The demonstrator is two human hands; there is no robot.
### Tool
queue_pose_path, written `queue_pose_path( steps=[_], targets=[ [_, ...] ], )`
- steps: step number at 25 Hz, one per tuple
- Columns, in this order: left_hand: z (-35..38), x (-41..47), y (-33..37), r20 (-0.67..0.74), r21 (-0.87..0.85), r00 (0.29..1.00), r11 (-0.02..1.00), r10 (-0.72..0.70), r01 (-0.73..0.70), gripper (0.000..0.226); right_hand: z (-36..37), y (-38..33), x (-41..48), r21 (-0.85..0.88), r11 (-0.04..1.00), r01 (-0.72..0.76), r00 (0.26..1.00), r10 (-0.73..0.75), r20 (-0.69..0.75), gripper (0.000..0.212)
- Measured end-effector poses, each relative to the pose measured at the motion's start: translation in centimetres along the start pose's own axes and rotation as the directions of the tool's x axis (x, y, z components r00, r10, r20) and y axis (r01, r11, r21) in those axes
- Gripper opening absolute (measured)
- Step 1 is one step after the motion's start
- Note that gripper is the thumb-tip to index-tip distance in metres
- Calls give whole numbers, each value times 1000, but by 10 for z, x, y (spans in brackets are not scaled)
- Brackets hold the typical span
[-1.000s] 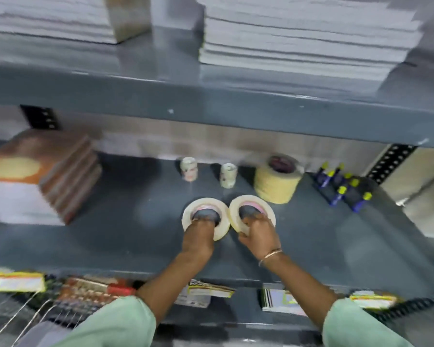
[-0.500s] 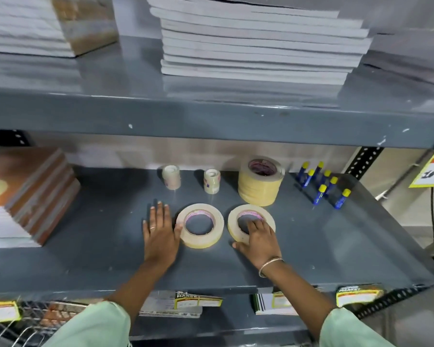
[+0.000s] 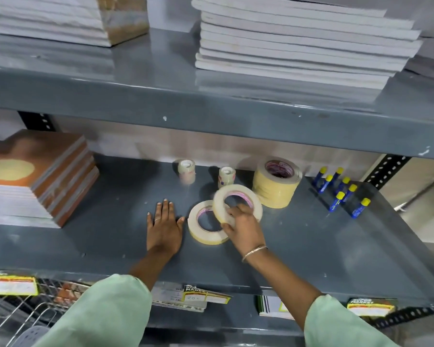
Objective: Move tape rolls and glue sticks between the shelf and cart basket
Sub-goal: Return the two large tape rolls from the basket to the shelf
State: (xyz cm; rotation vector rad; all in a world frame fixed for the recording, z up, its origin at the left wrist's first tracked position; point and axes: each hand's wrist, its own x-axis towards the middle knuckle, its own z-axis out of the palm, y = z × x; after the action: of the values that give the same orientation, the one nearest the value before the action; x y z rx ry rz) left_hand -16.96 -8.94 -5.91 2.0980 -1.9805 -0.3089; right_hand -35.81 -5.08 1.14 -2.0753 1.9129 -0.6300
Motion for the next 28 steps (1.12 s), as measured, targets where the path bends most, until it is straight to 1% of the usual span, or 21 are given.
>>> queue_pose_path(
  steps=[3,5,8,9,11,12,14,17,19,21,23,25,28],
  targets=[
    [0,0,0,6,10,1000,1000,2,-2,57,13,-21,10,-74,991,107,983,-95,155,39],
    [0,0,0,3,16,1000,1000,2,-2,57,21,-25,12,-155,978,138,964,-96,246,42],
    [1,1,0,-1,22,1000,1000,2,-2,58,25,-21,11,-232,961,151,932,-61,356,62],
    [2,1,0,-6,21,1000,1000,2,-2,58,25,-20,13,-258,952,165,926,-60,373,63],
    [2,1,0,-11,19,1000,1000,4,-4,58,21,-22,15,-270,944,188,929,-82,360,54],
    [2,1,0,-12,18,1000,1000,5,-5,58,17,-24,16,-248,948,199,935,-107,338,50],
    [3,2,-1,-20,7,1000,1000,5,-4,58,-3,-27,22,-172,963,208,947,-154,281,51],
    [3,1,-2,-36,-3,999,1000,5,-5,59,-58,-22,46,-101,969,227,970,-216,113,58],
    [4,2,-2,-42,0,999,1000,8,-8,59,-95,-5,72,-168,969,180,983,-181,13,54],
    [4,2,-1,-48,-7,999,1000,5,-6,59,-121,21,96,-279,958,57,998,-59,1,53],
    [5,2,-2,-57,-20,998,1000,2,-3,58,-129,45,111,-271,961,-57,998,61,7,56],
    [5,2,-2,-57,-32,998,999,2,-4,58,-126,59,115,-281,957,-72,996,84,31,60],
    [5,1,-2,-60,-38,998,999,3,-5,58,-115,65,116,-306,952,-21,995,49,84,65]
  ],
)
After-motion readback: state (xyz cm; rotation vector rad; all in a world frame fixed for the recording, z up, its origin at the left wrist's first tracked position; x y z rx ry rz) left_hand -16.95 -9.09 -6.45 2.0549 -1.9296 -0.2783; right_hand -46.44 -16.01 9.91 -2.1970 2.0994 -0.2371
